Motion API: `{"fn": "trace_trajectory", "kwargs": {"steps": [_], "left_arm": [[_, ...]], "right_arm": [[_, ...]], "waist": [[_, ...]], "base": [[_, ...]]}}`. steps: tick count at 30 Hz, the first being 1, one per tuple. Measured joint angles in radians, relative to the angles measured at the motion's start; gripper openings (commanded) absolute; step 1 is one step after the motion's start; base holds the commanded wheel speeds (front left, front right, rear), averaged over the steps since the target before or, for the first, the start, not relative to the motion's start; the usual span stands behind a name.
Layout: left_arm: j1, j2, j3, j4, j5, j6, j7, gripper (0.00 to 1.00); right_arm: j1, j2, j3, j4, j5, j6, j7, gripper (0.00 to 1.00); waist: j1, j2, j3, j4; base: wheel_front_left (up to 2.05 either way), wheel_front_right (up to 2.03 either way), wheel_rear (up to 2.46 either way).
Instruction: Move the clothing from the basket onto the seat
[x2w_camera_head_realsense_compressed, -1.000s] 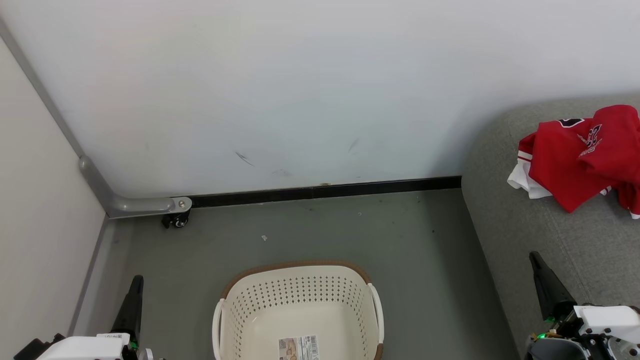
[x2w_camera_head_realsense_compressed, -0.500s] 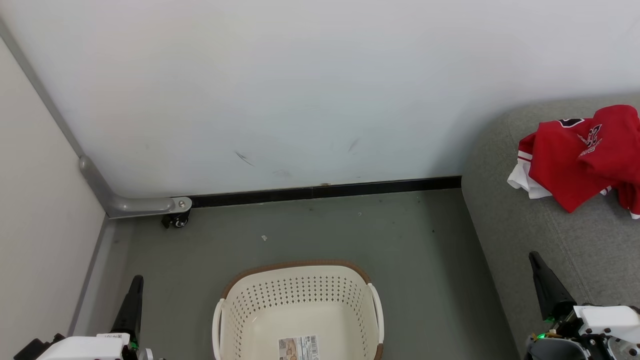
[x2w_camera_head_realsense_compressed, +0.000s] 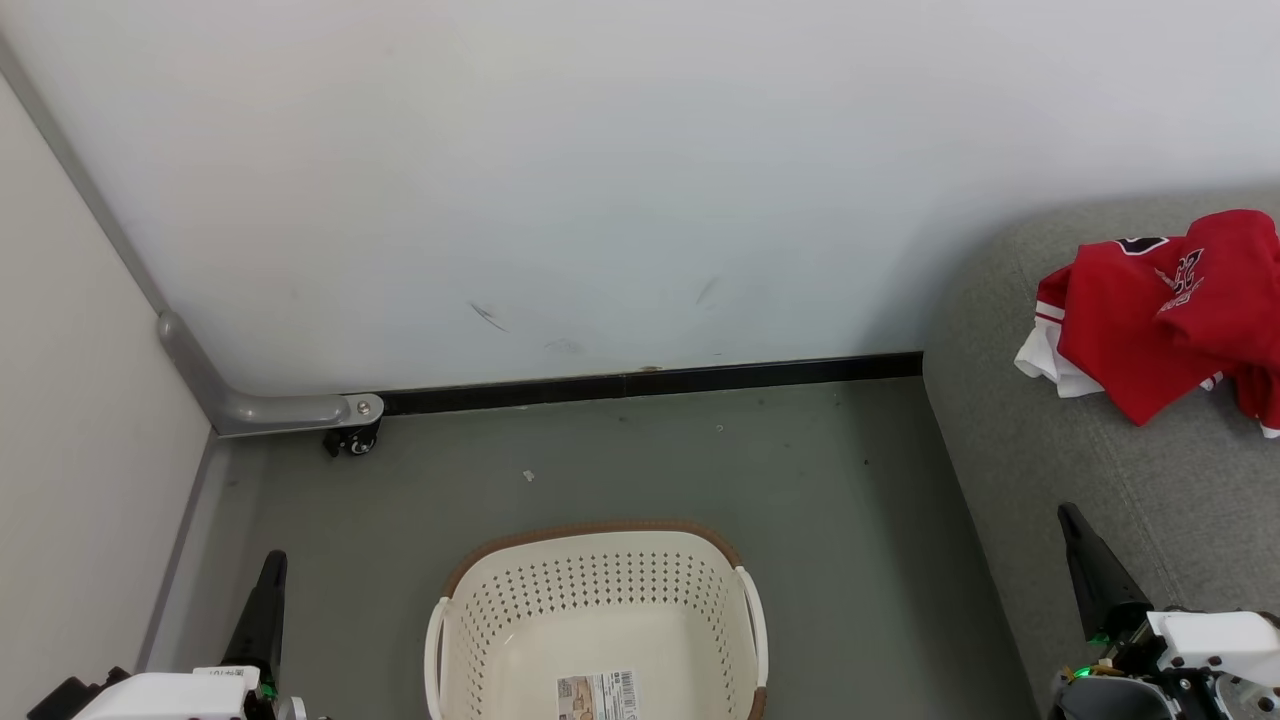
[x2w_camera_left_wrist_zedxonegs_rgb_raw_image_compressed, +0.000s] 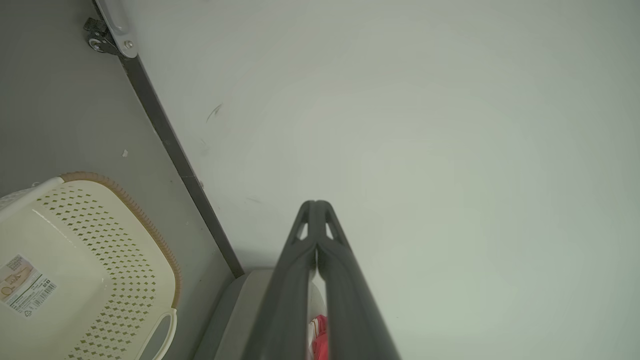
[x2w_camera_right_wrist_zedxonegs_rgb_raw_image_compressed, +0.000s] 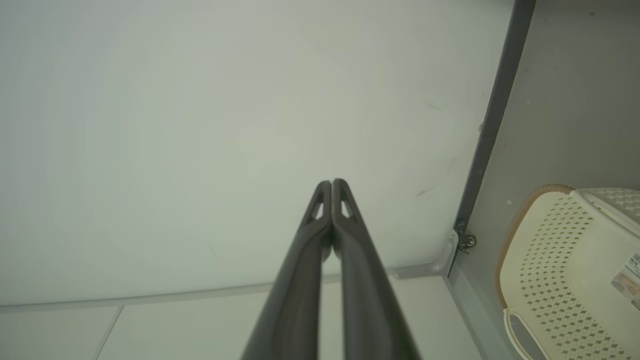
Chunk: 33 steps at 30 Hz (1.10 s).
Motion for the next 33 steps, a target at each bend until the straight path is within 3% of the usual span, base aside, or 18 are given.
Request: {"fn": "trace_trajectory", "kwargs": {"steps": [33], "left_arm": [[0.0,0.0,0.0,0.0,0.0,0.0,0.0,0.0]], "right_arm": [[0.0,0.001,-0.004,0.0,0.0,0.0,0.003,0.0]], "waist": [[-0.0001,0.0,0.0,0.0]], "base": [[0.0,0.0,0.0]]}}
